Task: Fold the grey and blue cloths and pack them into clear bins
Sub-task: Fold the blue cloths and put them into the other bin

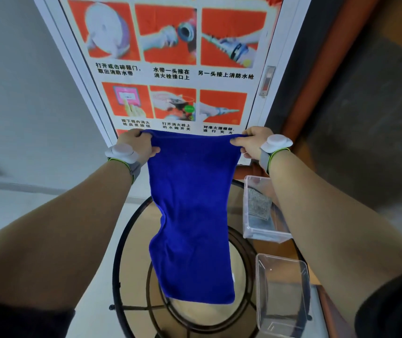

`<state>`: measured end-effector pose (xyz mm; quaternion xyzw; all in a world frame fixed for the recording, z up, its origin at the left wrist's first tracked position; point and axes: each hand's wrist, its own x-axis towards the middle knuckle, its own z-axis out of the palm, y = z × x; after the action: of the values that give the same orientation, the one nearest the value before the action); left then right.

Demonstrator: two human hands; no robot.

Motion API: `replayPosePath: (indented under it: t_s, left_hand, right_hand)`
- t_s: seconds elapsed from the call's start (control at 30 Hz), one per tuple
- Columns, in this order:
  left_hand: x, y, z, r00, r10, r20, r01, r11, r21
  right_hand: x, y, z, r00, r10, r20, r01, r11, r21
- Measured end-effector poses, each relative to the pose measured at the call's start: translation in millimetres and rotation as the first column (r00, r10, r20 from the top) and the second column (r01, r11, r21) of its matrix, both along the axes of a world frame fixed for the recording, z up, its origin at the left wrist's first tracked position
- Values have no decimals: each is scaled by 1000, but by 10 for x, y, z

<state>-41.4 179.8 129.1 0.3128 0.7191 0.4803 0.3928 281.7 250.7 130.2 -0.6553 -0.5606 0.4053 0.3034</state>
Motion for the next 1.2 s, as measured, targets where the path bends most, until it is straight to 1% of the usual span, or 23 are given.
replayPosePath:
  t_s: [0.1, 0.17, 0.23, 0.33, 0.47, 0.57, 0.67, 0.8, 0.87, 0.93, 1.03, 1.13, 1.2]
  left_hand:
    - [-22, -116, -159, 998, 29, 54, -28, 999, -17]
    - [5, -235, -260, 999, 29, 44, -27, 999, -36]
    - [33, -351, -348, 999, 31, 24, -31, 999, -27]
    - [81, -586, -484, 997, 46, 64, -46, 999, -12]
    - [160, -1016, -669, 980, 107, 170, -96, 993, -72]
    - [237, -1321, -801, 970, 152, 190, -135, 986, -101]
    - [281, -1628, -971, 983, 123, 133, -107, 986, -125]
    - [279, -2002, -1222, 999, 17, 31, -11, 984, -179]
    - [299, -2134, -1291, 1000, -18, 20, 22, 978, -206]
    - [324, -2256, -1364, 996, -80, -48, 66, 970, -235]
    - [327, -2426, -1447, 964, -214, -160, 159, 941, -298]
    - [338, -2540, -1474, 929, -282, -241, 190, 920, -343]
    - [342, -2602, -1510, 900, -332, -284, 211, 900, -382]
  right_hand:
    - [16, -88, -65, 1000, -5, -28, 4, 998, -57]
    - [53, -210, -112, 999, 12, -34, -15, 995, -101]
    - [77, -337, -168, 1000, 26, -18, -28, 993, -114]
    - [94, -593, -254, 999, 52, 5, -51, 992, -116]
    - [180, -1077, -338, 986, 127, 107, -119, 990, -77]
    - [225, -1485, -432, 960, 201, 196, -199, 980, -26]
    - [249, -1822, -570, 927, 266, 266, -275, 962, -3]
    - [315, -2187, -861, 920, 318, 229, -317, 947, -44]
    - [348, -2332, -1017, 915, 340, 215, -330, 940, -85]
    - [379, -2452, -1156, 903, 371, 217, -346, 927, -144]
    - [398, -2602, -1317, 884, 401, 238, -364, 912, -187]
    - [422, -2718, -1410, 881, 408, 240, -364, 908, -208]
    - [448, -2767, -1461, 873, 430, 230, -371, 892, -257]
